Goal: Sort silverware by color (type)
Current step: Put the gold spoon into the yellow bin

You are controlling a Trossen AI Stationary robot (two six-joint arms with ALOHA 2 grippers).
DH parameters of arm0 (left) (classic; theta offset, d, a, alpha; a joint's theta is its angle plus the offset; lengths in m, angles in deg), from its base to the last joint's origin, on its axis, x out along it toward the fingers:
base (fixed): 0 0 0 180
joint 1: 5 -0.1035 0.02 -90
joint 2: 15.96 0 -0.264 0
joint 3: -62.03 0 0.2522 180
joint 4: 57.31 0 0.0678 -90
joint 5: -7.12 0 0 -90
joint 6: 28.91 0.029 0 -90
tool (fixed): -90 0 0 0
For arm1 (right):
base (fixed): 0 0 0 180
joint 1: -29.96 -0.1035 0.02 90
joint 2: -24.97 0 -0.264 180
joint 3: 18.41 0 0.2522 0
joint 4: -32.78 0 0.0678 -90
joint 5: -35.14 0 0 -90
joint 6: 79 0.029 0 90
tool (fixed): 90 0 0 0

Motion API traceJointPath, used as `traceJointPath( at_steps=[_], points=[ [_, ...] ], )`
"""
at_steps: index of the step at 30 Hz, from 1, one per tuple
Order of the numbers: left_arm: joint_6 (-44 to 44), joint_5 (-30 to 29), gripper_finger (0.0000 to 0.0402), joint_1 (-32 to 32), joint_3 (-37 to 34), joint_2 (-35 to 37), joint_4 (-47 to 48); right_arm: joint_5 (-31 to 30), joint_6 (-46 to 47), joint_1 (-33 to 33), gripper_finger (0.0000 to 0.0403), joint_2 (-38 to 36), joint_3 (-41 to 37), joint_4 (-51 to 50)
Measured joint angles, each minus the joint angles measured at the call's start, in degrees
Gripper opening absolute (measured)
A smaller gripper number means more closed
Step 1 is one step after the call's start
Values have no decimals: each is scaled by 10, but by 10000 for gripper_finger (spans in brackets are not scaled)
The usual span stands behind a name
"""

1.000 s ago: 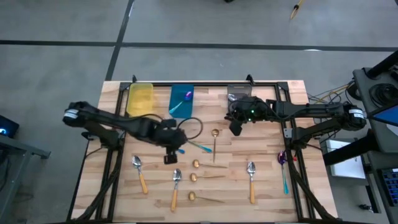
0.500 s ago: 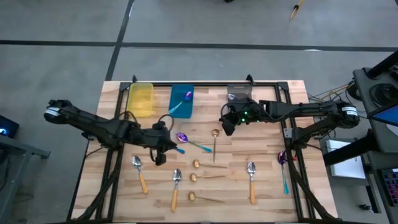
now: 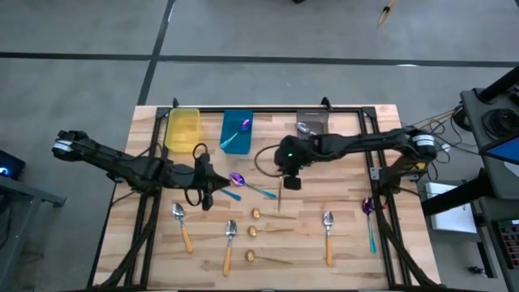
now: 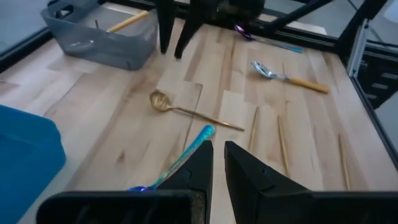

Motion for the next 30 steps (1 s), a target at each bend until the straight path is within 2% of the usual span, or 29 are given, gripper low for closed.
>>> traceJointPath(
  at_steps=[7,14,23,30],
  points=[
    [0,-2,23,0,6,-11,1,-2,-66,6,78,66,39,-1],
    [0,-2,23,0,9,-16,1,-6,-79,15,126,98,56,-11],
    [-1,-2,22,0,9,-17,-4,-1,-65,33,207,110,53,-36],
    [1,-2,22,0,9,-19,-4,0,-70,42,226,124,48,-38]
  ],
)
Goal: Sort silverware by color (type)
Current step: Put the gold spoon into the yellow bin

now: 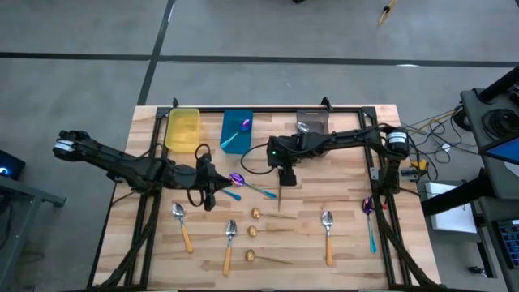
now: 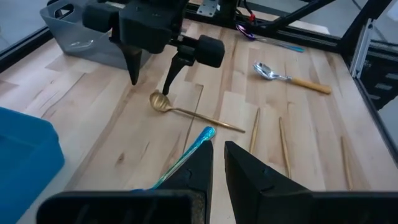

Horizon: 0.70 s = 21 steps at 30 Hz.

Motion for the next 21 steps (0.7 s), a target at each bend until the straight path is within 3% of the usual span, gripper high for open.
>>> traceJointPath(
  at_steps=[16,21],
  points=[
    [10,-1,22,-1,0,-1,-13,5,20,5,223,82,3,4],
    [12,-14,22,-1,0,-1,-26,12,32,5,180,89,3,3]
  ],
)
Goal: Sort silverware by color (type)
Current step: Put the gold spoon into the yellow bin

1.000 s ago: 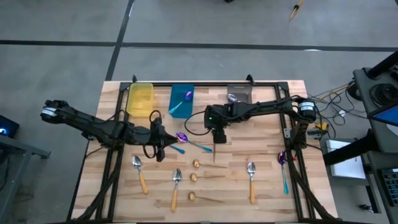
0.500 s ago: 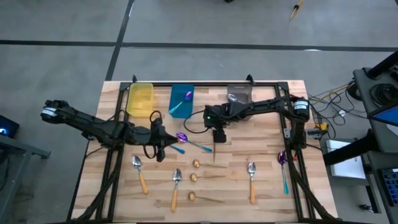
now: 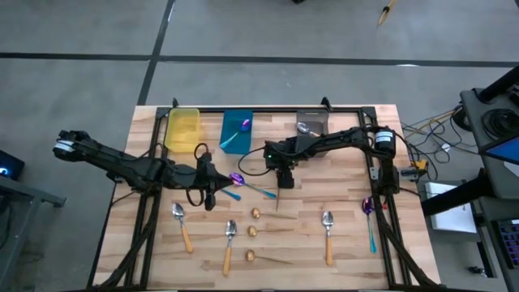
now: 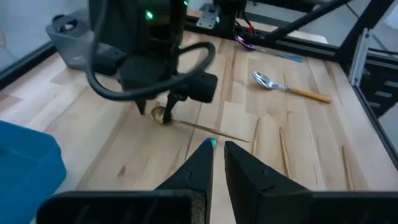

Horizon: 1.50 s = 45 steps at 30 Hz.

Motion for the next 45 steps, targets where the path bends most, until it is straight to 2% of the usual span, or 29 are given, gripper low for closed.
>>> traceJointPath(
  at_steps=[8,10,21,25,28,33,39,45],
  points=[
    [0,-27,22,0,0,0,-1,11,10,0,41,-17,-1,7],
    [-1,-31,23,0,0,0,-2,11,9,0,21,-24,-2,8],
    [-42,-32,23,0,0,0,-7,6,27,-3,11,-84,-4,3],
    [-48,-32,23,0,0,0,-10,-17,19,-15,10,-111,-4,6],
    [-44,-64,23,0,0,0,-15,-50,16,-24,10,-131,-4,8],
    [-52,-134,23,0,0,0,-18,-61,14,-36,9,-168,-4,12],
    [-48,-136,23,0,0,0,-40,-118,10,-57,9,-201,-3,14],
    [-47,-136,23,0,0,-22,-54,-134,9,-75,9,-214,-3,18]
  ],
)
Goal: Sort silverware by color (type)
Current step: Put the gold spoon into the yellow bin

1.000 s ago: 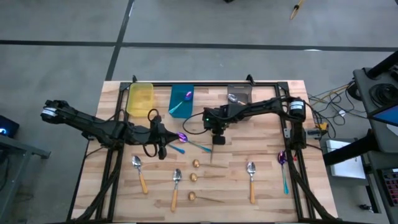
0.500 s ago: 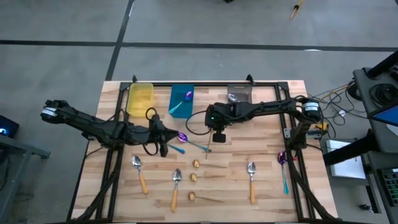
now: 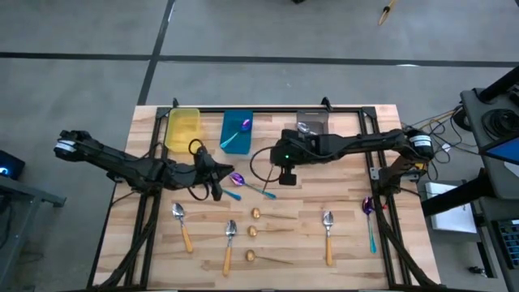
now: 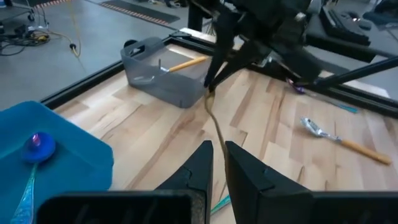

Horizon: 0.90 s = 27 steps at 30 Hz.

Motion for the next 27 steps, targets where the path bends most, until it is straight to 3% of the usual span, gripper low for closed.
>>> traceJointPath(
  at_steps=[5,12,18,27],
  points=[
    [11,0,34,-4,0,-64,-74,-20,1,-13,8,0,0,1],
    [30,1,108,-34,3,-190,-214,-47,1,-30,8,0,0,4],
    [14,44,148,-75,37,-278,-220,-65,-1,-48,8,0,0,4],
    [44,76,144,-83,109,-379,-220,-88,-1,-59,8,0,0,5]
  ],
)
